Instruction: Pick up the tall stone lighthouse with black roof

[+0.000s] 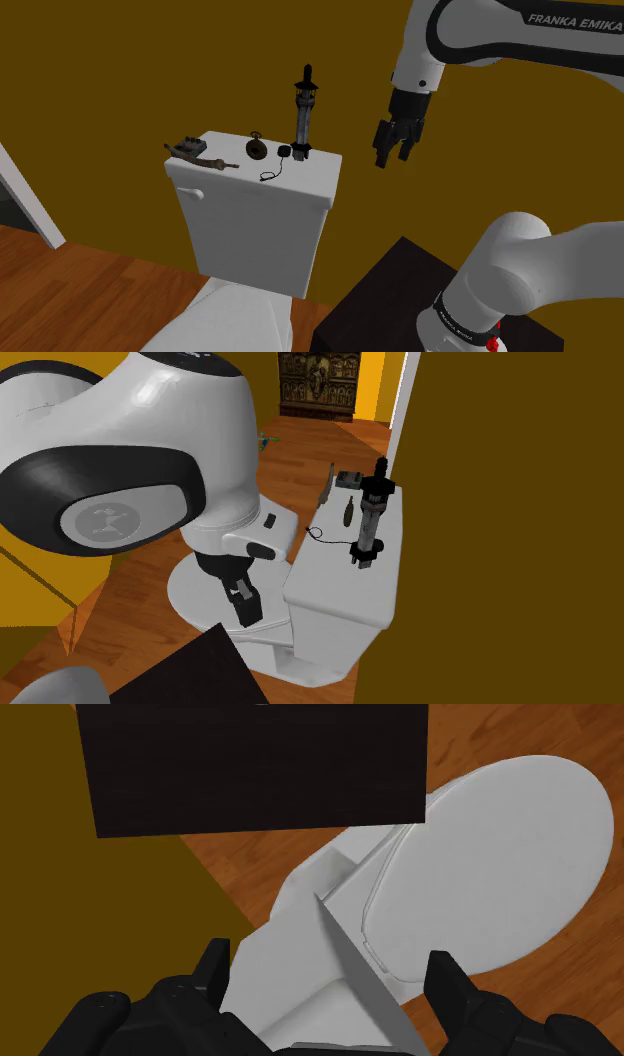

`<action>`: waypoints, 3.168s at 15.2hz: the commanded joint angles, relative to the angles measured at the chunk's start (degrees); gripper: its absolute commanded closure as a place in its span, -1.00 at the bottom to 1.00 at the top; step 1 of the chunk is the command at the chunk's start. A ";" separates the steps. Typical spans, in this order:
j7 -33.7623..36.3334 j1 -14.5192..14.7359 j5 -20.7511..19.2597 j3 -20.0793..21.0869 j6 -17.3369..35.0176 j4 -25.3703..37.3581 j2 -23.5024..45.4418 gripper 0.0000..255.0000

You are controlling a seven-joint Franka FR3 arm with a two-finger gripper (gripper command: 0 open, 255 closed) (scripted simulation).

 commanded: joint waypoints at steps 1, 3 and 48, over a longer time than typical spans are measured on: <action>0.00 0.00 0.00 0.00 0.00 0.00 0.00 -1.00; -2.97 0.49 -0.64 -1.25 2.00 2.81 3.74 -1.00; -35.18 5.66 6.75 -10.07 8.72 49.27 46.36 1.00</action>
